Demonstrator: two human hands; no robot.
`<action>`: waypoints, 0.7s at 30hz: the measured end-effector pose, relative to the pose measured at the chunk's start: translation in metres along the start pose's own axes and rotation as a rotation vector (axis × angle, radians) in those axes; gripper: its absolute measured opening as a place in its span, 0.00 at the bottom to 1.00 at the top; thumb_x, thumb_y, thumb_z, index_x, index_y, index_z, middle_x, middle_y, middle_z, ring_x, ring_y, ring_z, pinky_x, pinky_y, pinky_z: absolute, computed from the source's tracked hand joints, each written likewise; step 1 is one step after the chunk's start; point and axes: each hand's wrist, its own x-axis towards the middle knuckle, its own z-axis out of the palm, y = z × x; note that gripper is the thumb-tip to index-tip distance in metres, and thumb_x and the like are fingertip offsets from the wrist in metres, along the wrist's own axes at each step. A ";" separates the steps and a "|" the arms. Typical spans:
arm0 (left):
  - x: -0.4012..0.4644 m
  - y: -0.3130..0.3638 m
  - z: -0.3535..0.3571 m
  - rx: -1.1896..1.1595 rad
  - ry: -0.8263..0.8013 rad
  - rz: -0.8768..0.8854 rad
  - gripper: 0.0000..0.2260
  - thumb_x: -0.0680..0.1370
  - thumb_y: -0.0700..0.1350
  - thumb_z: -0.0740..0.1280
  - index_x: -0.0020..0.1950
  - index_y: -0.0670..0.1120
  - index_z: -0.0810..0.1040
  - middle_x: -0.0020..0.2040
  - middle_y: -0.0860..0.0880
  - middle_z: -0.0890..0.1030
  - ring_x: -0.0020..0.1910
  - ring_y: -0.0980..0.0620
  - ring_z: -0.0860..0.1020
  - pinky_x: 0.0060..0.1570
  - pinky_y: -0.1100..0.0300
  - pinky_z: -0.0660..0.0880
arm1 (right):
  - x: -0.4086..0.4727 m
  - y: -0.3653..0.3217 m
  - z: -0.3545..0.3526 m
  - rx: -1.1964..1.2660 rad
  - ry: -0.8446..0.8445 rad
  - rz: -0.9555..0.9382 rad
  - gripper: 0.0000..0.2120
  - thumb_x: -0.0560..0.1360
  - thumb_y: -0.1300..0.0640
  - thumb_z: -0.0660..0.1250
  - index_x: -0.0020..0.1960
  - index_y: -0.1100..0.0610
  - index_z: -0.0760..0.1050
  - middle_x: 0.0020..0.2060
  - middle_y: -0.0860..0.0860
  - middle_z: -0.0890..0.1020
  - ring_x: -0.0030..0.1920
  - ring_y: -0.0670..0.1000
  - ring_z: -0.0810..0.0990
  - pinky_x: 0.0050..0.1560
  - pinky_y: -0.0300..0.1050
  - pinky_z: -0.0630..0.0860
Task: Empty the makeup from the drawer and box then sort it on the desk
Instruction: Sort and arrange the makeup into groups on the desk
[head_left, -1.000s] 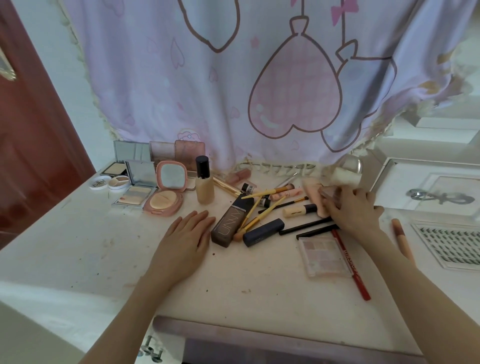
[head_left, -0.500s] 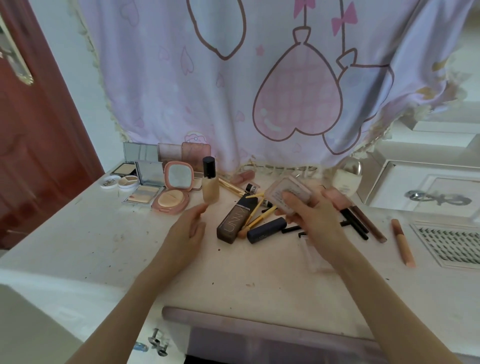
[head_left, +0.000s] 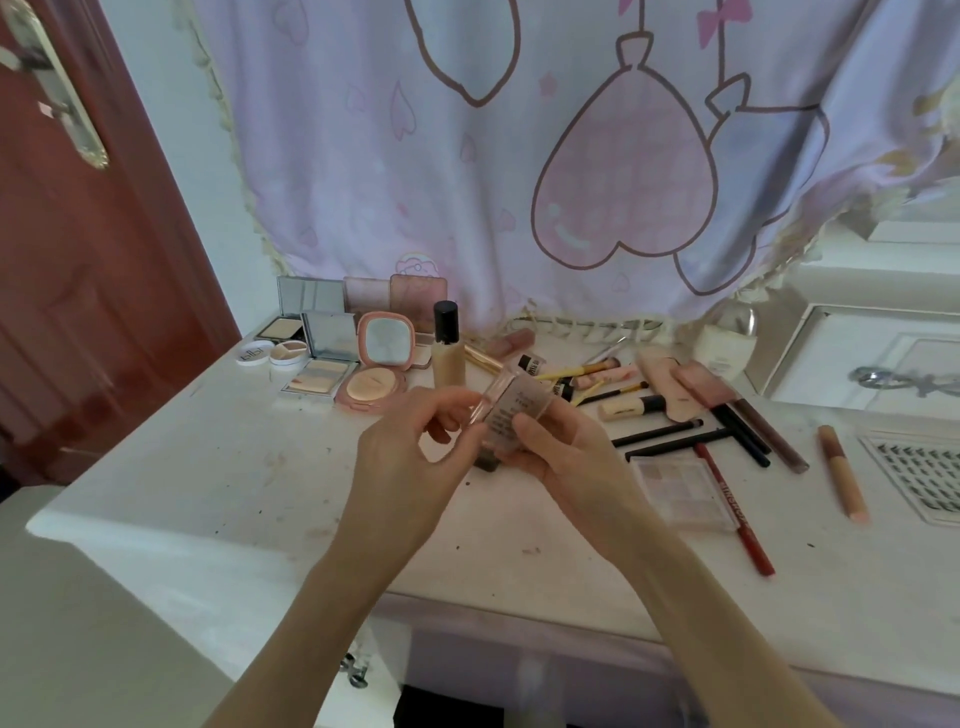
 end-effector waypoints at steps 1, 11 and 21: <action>-0.002 0.002 0.001 0.060 0.018 0.054 0.07 0.71 0.46 0.67 0.48 0.55 0.78 0.38 0.58 0.77 0.39 0.60 0.73 0.41 0.75 0.69 | -0.002 0.002 0.002 -0.052 0.049 -0.012 0.14 0.76 0.63 0.63 0.61 0.60 0.73 0.52 0.58 0.82 0.55 0.56 0.80 0.56 0.49 0.78; -0.005 0.007 0.001 0.076 -0.130 0.208 0.10 0.73 0.48 0.66 0.53 0.49 0.78 0.48 0.57 0.75 0.46 0.69 0.71 0.48 0.77 0.67 | -0.017 0.000 0.008 0.294 -0.059 0.041 0.27 0.68 0.47 0.68 0.57 0.68 0.75 0.50 0.62 0.81 0.53 0.58 0.80 0.58 0.50 0.76; 0.017 0.006 -0.022 0.221 -0.573 0.185 0.28 0.66 0.64 0.61 0.65 0.63 0.61 0.60 0.68 0.66 0.61 0.71 0.61 0.65 0.60 0.61 | -0.018 -0.004 0.008 0.346 -0.135 0.213 0.26 0.70 0.47 0.64 0.61 0.62 0.73 0.47 0.61 0.82 0.50 0.58 0.81 0.47 0.48 0.80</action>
